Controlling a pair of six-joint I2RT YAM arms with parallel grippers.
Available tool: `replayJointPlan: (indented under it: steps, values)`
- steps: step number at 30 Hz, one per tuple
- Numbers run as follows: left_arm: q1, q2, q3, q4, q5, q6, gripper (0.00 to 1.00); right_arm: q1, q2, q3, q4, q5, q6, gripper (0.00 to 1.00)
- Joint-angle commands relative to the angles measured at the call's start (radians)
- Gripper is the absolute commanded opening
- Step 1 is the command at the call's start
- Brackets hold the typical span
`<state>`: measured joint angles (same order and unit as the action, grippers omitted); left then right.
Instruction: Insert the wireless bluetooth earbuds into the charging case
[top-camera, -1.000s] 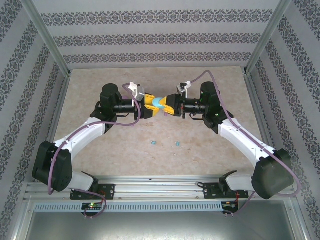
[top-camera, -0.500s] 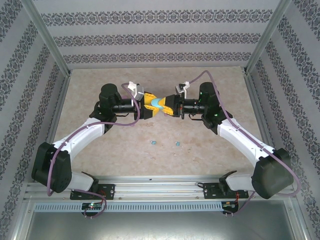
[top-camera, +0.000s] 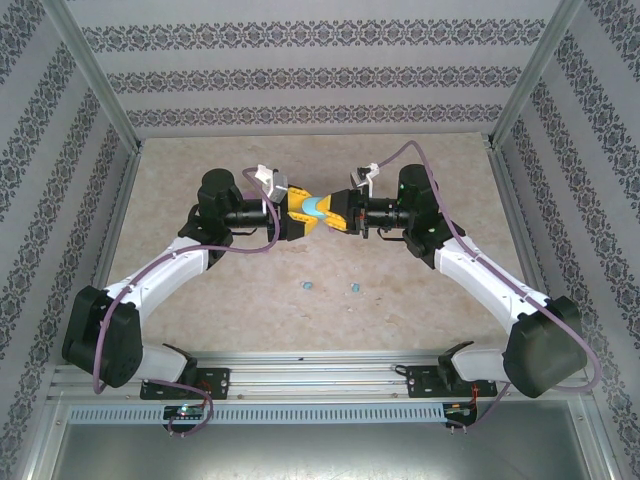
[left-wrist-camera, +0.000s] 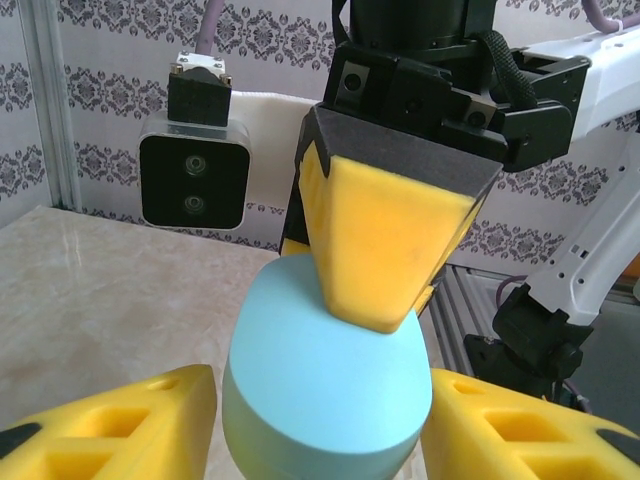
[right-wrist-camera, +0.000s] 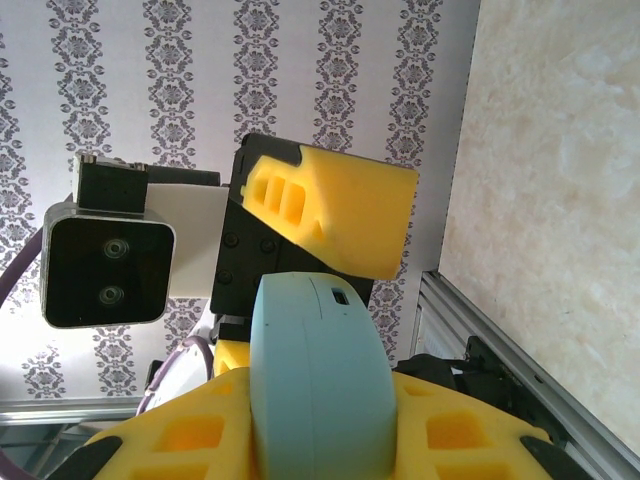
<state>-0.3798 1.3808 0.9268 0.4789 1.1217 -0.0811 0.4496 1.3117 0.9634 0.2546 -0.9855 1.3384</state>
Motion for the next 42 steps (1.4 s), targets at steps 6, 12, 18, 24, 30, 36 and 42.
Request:
replayJointPlan:
  steps: [6,12,18,24,30,36,42]
  values:
    - [-0.007,-0.023,0.002,0.006,0.022,0.003,0.44,0.006,-0.011,0.009,0.031,-0.015,0.005,0.21]
    - [-0.007,-0.023,0.014,0.005,0.035,0.001,0.33,0.005,-0.009,0.009,0.029,-0.018,-0.009,0.34]
    - [-0.008,-0.033,0.026,-0.019,0.047,0.001,0.27,-0.004,-0.022,0.030,-0.024,-0.017,-0.080,0.51]
    - [0.002,-0.051,0.037,-0.073,0.063,0.007,0.24,-0.038,-0.109,0.154,-0.399,0.043,-0.433,0.59]
    - [0.010,-0.078,0.050,-0.135,0.108,0.008,0.22,-0.029,-0.186,0.283,-0.755,0.212,-0.866,0.59]
    - [0.011,-0.098,0.069,-0.219,0.141,0.017,0.22,0.044,-0.193,0.348,-0.872,0.321,-1.096,0.59]
    - [0.011,-0.112,0.066,-0.218,0.160,-0.008,0.21,0.100,-0.144,0.427,-0.929,0.289,-1.173,0.59]
